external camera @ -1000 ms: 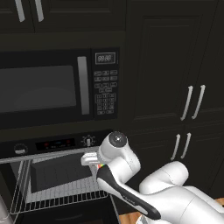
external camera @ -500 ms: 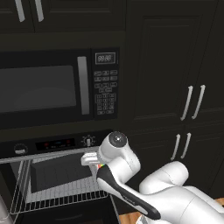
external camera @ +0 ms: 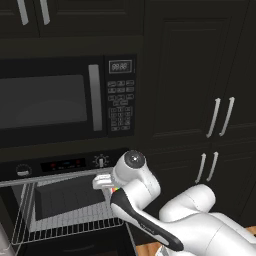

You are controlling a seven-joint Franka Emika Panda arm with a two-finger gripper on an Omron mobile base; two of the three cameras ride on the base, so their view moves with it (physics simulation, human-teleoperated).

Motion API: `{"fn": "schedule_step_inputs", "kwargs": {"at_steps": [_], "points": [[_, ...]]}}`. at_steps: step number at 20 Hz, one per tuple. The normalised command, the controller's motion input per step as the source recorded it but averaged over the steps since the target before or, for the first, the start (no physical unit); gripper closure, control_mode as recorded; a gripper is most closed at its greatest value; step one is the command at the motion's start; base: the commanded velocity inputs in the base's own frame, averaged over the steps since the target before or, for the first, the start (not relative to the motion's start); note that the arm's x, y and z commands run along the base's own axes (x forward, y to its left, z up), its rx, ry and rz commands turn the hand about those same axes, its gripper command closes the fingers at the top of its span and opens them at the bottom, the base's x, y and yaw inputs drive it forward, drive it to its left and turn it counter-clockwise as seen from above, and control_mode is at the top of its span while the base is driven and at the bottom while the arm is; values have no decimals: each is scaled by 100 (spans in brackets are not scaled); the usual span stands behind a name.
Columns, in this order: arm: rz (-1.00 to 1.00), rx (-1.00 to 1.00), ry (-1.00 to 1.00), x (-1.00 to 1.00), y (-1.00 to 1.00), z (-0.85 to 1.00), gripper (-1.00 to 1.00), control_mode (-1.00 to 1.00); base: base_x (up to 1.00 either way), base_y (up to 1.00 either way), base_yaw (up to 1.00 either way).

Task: Take the baked cake out of the oven and place it on the plate for cooling. Then close the oven door.

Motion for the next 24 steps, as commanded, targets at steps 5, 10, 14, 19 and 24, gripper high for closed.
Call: {"fn": "schedule_step_inputs", "kwargs": {"at_steps": [5, 10, 14, 19, 24], "points": [[0, 0, 0, 0, 0, 0, 100, 100, -9, 0, 0], [0, 0, 0, 0, 0, 0, 100, 100, -40, -16, -1], [0, 0, 0, 0, 0, 0, 100, 100, -36, -38, -9], [0, 0, 0, 0, 0, 0, 100, 100, -21, -45, -11], [0, 0, 0, 0, 0, 0, 100, 100, -22, -46, 4]]}}
